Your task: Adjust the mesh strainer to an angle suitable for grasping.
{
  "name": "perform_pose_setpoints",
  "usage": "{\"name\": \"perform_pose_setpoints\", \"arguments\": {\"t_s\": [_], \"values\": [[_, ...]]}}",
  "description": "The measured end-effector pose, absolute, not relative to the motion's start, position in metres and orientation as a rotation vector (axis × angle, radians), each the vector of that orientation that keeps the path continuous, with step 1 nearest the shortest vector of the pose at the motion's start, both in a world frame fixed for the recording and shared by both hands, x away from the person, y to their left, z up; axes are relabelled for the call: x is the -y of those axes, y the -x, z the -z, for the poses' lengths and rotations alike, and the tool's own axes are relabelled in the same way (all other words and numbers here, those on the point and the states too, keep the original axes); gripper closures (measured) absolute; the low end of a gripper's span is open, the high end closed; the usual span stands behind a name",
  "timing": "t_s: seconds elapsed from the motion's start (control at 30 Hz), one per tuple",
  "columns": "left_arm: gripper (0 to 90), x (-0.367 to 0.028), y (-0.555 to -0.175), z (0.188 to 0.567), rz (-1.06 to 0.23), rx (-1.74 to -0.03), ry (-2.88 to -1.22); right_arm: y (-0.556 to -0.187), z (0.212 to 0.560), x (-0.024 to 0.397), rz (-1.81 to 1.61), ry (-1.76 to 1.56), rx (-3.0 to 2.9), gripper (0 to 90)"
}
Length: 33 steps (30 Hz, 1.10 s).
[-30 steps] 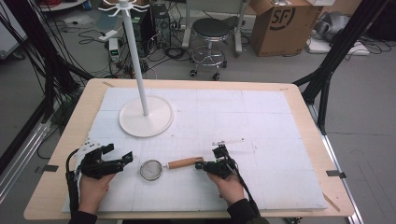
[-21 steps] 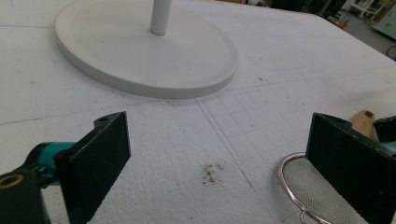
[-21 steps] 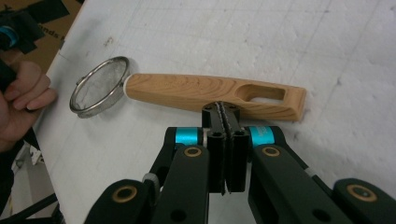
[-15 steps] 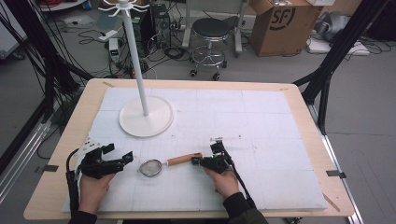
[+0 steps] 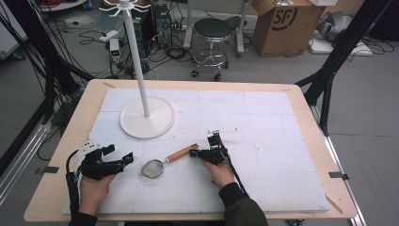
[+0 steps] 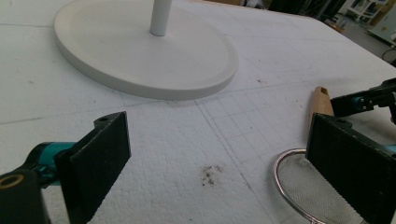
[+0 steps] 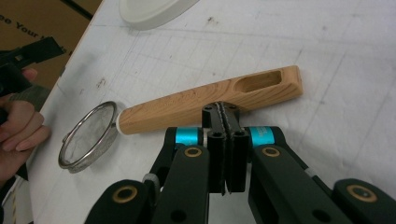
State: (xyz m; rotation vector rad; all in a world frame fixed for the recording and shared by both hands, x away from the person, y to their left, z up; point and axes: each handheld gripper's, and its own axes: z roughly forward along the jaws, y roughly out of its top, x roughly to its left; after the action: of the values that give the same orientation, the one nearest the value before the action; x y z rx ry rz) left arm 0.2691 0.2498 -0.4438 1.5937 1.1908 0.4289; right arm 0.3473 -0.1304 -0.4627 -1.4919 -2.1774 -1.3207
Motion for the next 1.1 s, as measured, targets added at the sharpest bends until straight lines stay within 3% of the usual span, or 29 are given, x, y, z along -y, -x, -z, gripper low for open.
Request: {"name": "perform_pose_setpoints", "arguments": {"t_s": [0.3, 0.67, 1.1], "values": [[7.4, -0.251, -0.269, 0.444, -0.428, -1.196, -1.591, -0.357, 0.454, 0.123, 1.267, 1.488, 2.280, 90.0], [7.6, -0.253, -0.270, 0.444, -0.422, -1.202, -1.573, -0.387, 0.449, 0.160, 1.309, 1.615, 2.157, 90.0], [7.7, -0.255, -0.269, 0.444, -0.424, -1.205, -1.571, -0.412, 0.446, 0.137, 1.203, 1.580, 2.288, 90.0]]}}
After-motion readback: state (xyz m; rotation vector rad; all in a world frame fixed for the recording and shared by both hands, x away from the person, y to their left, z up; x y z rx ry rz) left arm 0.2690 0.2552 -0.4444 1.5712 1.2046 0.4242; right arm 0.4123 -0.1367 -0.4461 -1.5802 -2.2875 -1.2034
